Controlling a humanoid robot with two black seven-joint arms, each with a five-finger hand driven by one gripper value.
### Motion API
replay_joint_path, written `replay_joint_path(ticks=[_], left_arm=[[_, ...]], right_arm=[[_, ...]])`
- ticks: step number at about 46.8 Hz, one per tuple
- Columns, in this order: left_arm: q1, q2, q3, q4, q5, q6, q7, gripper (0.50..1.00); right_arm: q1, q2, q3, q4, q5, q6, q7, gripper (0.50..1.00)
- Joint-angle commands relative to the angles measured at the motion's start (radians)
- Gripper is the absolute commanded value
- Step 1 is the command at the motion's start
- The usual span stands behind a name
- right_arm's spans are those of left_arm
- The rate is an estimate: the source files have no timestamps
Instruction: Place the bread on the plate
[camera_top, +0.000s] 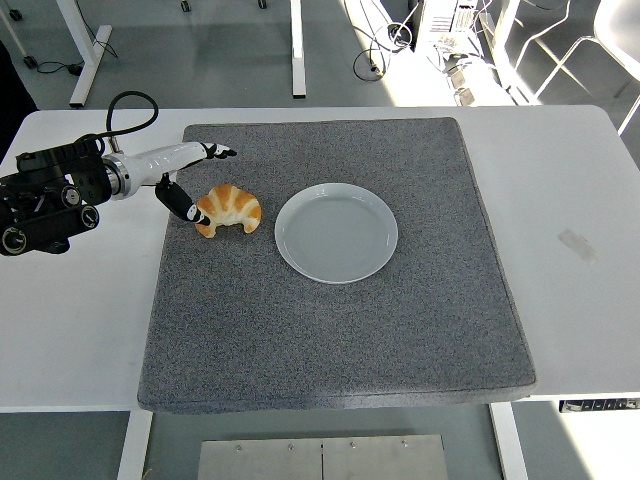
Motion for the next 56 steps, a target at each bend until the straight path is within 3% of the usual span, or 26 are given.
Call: replay_joint_path(ticks=[1, 31, 48, 56], left_arm=[[0.0, -0.01, -0.002, 0.0, 0.0, 0.0, 0.0, 0.968], [0.032, -0.093, -0.016, 0.064, -0.008, 0.0, 0.0, 0.955], [0.035, -0.093, -0.008, 0.064, -0.003, 0.0, -0.014, 0.778], [0.037, -0.093, -0.002, 0.067, 0.003, 0.0, -0.031, 0.755]], right_arm=[[0.0, 0.0, 0.0, 0.0, 0.0, 0.0, 0.0, 1.0], [0.0, 0.0, 0.0, 0.0, 0.0, 0.0, 0.0, 1.0], [0.0, 0.0, 0.0, 0.0, 0.0, 0.0, 0.0, 1.0], [0.0, 0.0, 0.0, 0.0, 0.0, 0.0, 0.0, 1.0]])
